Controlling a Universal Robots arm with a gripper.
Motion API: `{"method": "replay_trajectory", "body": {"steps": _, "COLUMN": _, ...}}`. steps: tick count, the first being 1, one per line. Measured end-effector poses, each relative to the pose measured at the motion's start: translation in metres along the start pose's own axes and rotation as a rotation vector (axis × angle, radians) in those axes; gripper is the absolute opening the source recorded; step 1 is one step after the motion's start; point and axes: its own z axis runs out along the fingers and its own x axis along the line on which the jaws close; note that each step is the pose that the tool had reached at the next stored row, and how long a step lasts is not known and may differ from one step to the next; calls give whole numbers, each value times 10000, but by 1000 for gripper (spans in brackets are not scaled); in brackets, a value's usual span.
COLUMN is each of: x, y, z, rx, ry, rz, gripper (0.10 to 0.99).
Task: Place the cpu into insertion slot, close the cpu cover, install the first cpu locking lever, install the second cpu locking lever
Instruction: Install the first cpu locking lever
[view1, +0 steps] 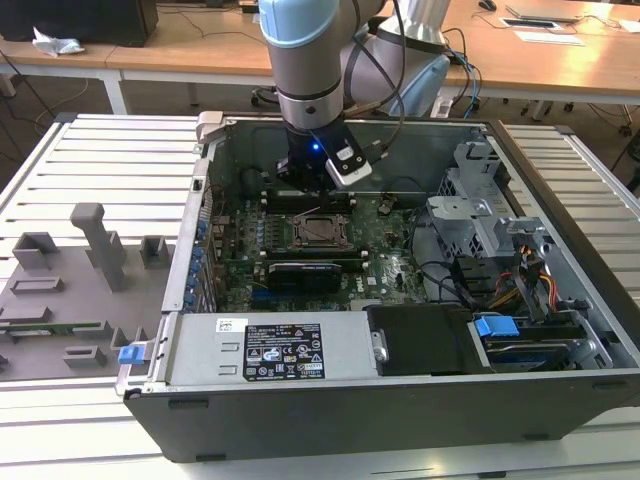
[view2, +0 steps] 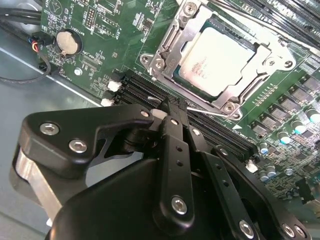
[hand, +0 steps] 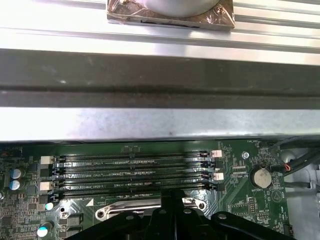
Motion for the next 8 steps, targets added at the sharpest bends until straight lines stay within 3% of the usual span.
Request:
{"method": "replay_trajectory", "body": {"steps": 2, "x": 0, "y": 0, "z": 1, "rx": 4, "ry": 0, "rz": 0, "gripper": 106}}
{"method": "replay_trajectory", "body": {"steps": 4, "x": 6, "y": 7, "z": 13, "rx": 76, "ry": -55, "rz": -21, "gripper": 106}}
{"method": "replay_trajectory", "body": {"steps": 8, "x": 30, "y": 12, "z": 24, "rx": 446, "ry": -143, "rz": -104, "gripper": 106}}
